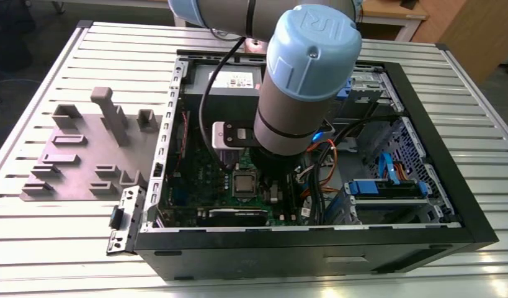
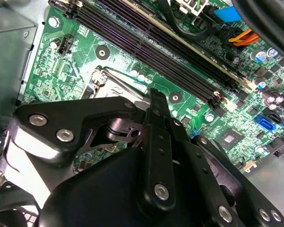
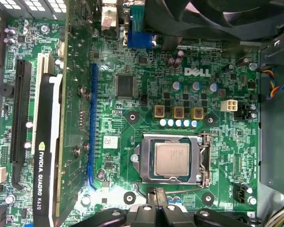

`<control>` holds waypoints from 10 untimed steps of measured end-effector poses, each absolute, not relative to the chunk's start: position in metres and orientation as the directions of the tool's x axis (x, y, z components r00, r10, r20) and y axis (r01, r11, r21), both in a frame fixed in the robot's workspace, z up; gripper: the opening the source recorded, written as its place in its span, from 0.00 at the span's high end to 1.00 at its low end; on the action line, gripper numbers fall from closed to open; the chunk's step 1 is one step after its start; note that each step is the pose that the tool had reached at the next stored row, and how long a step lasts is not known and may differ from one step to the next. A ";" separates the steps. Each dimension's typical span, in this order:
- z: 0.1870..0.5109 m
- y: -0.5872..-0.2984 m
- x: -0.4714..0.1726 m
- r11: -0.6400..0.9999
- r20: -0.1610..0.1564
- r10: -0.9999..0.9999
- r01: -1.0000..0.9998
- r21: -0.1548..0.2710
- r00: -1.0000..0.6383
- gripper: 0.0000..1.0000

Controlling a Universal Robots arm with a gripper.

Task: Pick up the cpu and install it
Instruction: 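Install the first cpu locking lever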

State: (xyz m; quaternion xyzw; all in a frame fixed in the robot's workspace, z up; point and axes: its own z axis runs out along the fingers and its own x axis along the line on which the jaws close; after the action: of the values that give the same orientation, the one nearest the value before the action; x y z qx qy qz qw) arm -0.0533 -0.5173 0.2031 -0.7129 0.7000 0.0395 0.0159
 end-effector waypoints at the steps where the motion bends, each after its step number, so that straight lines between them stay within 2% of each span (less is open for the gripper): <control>1: 0.202 -0.517 -0.053 -0.020 -0.078 -0.997 -0.999 0.033 0.017 0.89; 10: 0.200 -0.518 -0.054 -0.020 -0.079 -0.997 -0.999 0.033 0.018 0.89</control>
State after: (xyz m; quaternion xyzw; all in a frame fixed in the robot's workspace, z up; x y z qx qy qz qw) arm -0.0537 -0.5175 0.2003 -0.7132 0.6997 0.0395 0.0159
